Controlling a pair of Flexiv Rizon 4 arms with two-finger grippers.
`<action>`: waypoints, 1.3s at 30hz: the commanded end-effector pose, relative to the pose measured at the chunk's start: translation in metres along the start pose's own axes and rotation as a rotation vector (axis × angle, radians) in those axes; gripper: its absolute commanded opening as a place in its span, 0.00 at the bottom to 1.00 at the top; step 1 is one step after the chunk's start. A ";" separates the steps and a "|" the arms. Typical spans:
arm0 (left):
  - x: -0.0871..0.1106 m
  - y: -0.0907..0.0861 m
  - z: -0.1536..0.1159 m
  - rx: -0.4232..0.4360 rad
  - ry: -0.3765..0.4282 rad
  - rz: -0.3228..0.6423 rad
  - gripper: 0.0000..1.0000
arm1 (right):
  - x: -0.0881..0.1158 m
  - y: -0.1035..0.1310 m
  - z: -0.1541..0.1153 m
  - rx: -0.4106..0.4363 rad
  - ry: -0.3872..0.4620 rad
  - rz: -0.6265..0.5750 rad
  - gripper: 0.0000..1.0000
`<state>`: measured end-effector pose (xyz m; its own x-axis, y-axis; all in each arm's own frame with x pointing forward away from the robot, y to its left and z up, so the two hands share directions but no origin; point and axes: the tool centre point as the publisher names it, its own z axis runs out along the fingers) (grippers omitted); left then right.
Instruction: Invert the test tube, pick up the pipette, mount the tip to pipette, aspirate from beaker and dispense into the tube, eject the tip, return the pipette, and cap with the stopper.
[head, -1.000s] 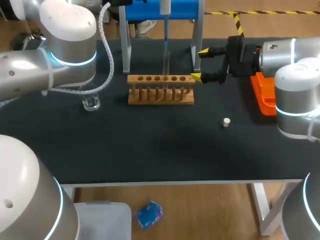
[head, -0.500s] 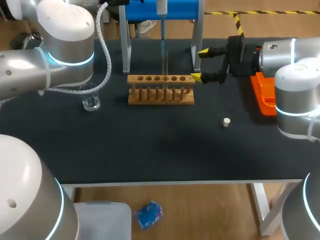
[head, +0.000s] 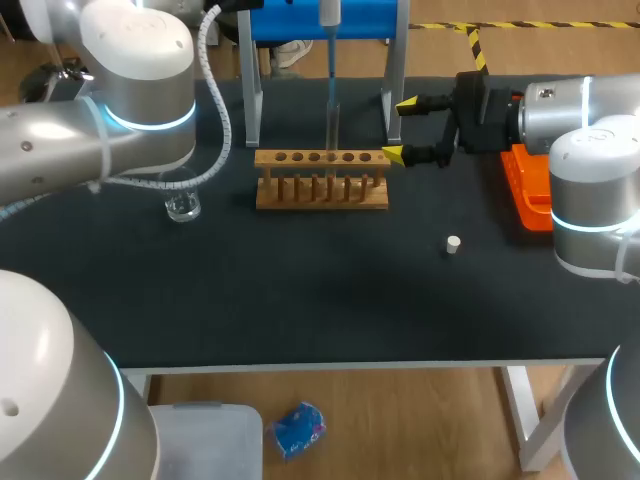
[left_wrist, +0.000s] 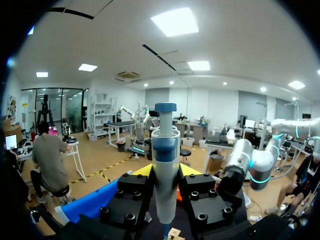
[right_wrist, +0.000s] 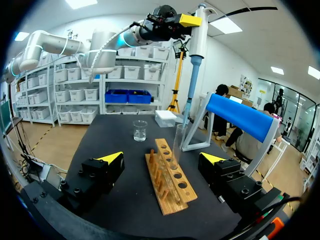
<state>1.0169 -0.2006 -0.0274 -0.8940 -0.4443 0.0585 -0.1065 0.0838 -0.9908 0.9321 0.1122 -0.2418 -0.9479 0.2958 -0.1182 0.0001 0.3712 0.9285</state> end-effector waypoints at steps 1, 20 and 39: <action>-0.001 0.003 0.003 0.016 0.006 0.001 0.00 | 0.000 -0.001 0.000 -0.003 -0.001 -0.001 1.00; 0.010 0.013 0.001 0.008 0.016 -0.009 0.00 | 0.000 -0.001 0.000 -0.003 -0.001 -0.001 1.00; 0.008 0.026 0.006 0.014 0.020 0.049 0.00 | 0.000 -0.001 0.000 -0.003 -0.001 -0.001 1.00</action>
<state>1.0083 -0.2069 -0.0509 -0.9052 -0.4248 0.0136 -0.0630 0.1026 -0.9927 0.9321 0.1122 -0.2418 -0.9479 0.2958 -0.1182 0.0000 0.3712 0.9286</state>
